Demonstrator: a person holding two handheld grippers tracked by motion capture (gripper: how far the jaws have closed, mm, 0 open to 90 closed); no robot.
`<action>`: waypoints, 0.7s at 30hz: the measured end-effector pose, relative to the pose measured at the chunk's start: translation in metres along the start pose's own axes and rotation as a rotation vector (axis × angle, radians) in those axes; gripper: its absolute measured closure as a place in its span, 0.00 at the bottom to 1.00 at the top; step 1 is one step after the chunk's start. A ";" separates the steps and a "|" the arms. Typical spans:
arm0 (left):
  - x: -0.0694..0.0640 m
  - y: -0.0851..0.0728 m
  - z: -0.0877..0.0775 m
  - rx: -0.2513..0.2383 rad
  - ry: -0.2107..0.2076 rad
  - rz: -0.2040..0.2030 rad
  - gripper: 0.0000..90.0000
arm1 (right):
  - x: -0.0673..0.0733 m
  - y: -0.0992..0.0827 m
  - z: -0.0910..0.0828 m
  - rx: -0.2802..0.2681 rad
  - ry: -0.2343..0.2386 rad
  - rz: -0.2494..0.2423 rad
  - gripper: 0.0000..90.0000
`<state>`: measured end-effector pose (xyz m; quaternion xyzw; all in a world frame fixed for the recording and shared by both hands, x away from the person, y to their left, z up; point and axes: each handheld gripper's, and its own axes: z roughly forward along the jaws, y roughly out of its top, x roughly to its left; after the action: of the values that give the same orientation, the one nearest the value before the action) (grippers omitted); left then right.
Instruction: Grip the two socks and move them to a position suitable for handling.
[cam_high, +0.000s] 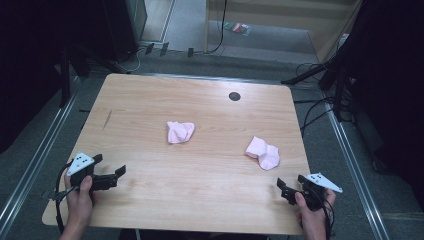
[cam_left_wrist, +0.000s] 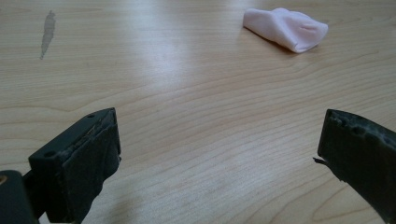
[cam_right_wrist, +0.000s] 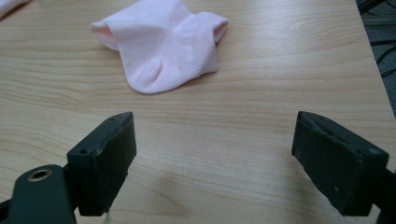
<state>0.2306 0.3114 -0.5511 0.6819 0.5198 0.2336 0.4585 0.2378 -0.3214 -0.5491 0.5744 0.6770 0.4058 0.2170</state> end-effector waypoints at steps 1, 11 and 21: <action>0.000 0.000 0.001 0.000 -0.002 -0.003 0.00 | 0.000 0.000 0.000 -0.001 -0.001 -0.001 0.16; 0.000 0.000 0.000 -0.006 -0.006 -0.003 0.00 | 0.008 0.014 -0.007 -0.066 0.020 0.054 0.17; 0.001 0.000 0.000 -0.004 -0.009 -0.002 0.00 | 0.040 0.046 -0.007 -0.106 0.050 0.051 0.28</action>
<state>0.2314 0.3118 -0.5510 0.6815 0.5182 0.2311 0.4622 0.2509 -0.2844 -0.5013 0.5691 0.6448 0.4605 0.2196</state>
